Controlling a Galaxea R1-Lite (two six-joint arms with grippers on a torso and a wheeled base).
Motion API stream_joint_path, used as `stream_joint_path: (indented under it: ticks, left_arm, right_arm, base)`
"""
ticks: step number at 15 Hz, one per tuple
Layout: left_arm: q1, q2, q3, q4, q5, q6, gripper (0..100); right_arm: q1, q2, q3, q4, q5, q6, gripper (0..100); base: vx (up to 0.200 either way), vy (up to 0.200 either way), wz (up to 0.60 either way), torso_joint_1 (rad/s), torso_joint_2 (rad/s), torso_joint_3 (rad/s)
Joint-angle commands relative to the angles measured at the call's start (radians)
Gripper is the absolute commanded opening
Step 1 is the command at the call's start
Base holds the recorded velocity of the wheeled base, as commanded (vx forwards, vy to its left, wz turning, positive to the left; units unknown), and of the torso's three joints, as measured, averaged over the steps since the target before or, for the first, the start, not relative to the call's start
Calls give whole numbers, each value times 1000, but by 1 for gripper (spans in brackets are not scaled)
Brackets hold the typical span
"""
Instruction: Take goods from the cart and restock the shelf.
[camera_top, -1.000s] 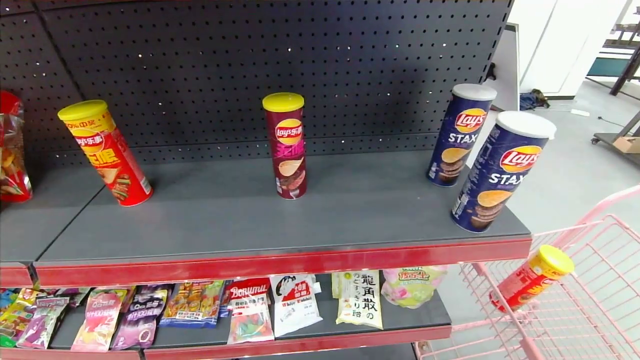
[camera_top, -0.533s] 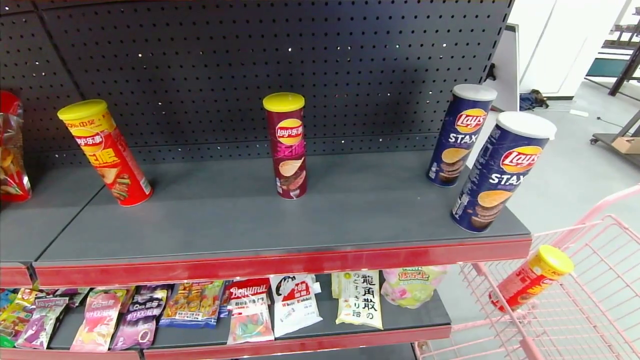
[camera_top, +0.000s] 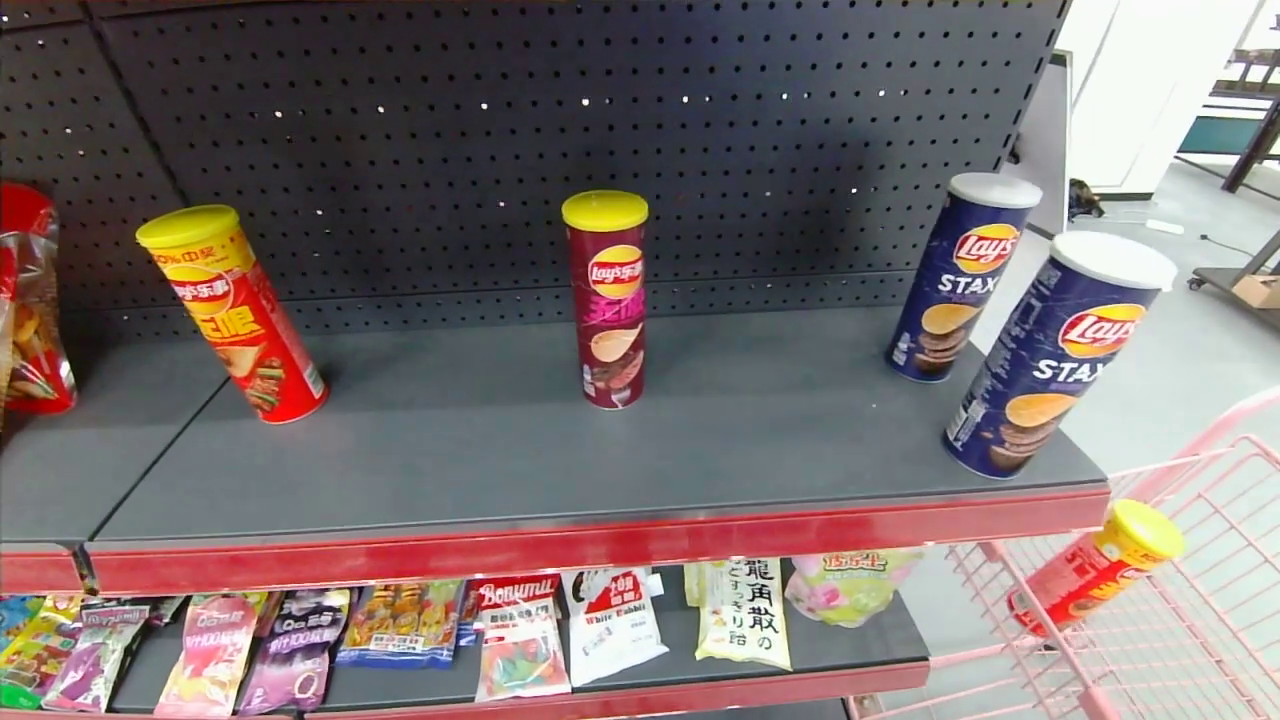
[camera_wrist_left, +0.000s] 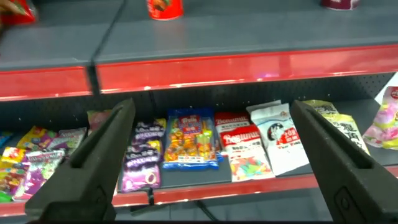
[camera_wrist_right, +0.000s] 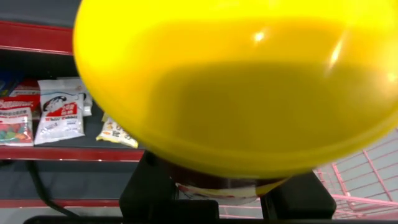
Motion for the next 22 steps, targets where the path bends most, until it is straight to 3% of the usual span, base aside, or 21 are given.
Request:
stream_joint_path:
  ticks: [1, 6, 9, 18, 19, 21, 22]
  left_arm:
    - [1, 1, 0, 1, 0, 0, 100]
    - [1, 1, 0, 1, 0, 0, 100]
    - [1, 1, 0, 1, 0, 0, 100]
    - [1, 1, -2, 1, 3, -3, 100]
    - [-1, 9, -2, 2, -4, 1, 100]
    - [-5, 14, -3, -1, -93, 6, 100]
    - [-5, 14, -5, -1, -92, 11, 100]
  right_arm:
    - [1, 2, 5, 0, 0, -1, 0]
    - [1, 2, 13, -2, 0, -1, 0]
    - [1, 2, 14, 0, 0, -1, 0]
    - [2, 2, 22, -2, 26, -2, 0]
    - [4, 4, 14, 0, 30, -2, 0]
    - [30, 11, 8, 0, 73, 18, 0]
    - [42, 11, 8, 0, 87, 36, 0]
  base:
    - [0, 0, 0, 0, 0, 0]
    - [0, 0, 0, 0, 0, 0]
    - [200, 0, 0, -2, -1, 5]
    - [0, 0, 0, 0, 0, 0]
    - [0, 0, 0, 0, 0, 0]
    - [0, 0, 0, 0, 0, 0]
    - [0, 0, 0, 0, 0, 0]
